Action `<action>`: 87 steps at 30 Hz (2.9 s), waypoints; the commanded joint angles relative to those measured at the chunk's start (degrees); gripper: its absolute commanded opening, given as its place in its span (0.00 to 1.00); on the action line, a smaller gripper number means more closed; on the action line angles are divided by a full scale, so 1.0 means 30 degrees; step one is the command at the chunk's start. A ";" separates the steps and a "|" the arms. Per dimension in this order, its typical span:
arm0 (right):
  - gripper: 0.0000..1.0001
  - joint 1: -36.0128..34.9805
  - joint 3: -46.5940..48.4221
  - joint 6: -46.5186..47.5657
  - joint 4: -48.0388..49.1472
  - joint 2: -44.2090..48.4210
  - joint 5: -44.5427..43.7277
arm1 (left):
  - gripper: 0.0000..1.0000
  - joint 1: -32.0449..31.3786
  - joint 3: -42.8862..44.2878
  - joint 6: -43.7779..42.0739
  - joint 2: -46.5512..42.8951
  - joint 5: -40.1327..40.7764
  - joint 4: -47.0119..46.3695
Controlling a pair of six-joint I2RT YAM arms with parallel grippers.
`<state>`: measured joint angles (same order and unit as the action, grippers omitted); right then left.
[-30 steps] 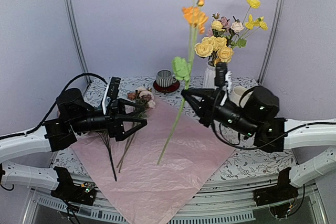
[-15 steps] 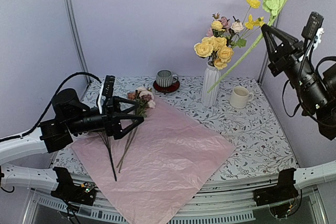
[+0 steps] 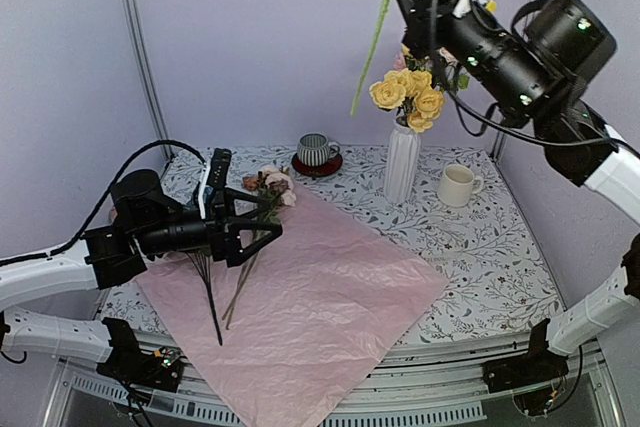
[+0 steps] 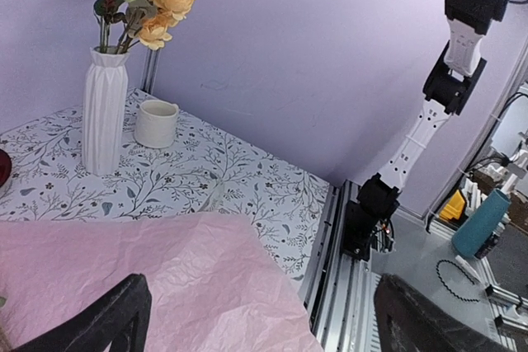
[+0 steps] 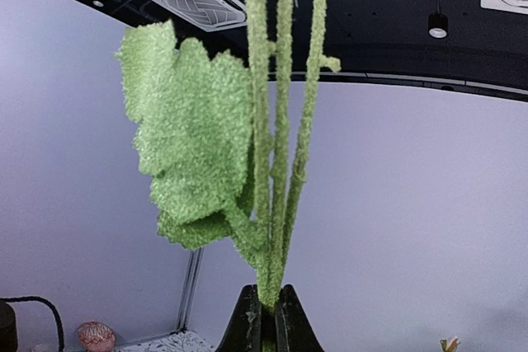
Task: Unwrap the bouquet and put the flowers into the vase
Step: Place the fake flower in the vase.
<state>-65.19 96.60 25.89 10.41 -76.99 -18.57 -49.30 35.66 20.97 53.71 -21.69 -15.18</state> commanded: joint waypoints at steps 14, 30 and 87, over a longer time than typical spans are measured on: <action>0.01 0.5876 0.9212 -0.0207 -0.1089 -0.9754 0.1513 | 0.96 -0.0093 0.0437 -0.0662 0.0339 0.0341 0.0197; 0.01 0.8272 0.9212 -0.2648 -0.3421 -0.9463 0.0322 | 0.96 -0.0092 0.0163 -0.0781 0.0632 0.0376 0.0120; 0.02 0.9630 0.7139 -0.4144 -0.4916 -0.9600 -0.0468 | 0.95 -0.0099 0.0243 -0.0340 0.1168 0.0174 -0.0194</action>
<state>-37.47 118.43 17.52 -1.54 -104.05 -21.28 -49.30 35.73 19.75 57.06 -20.91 -15.16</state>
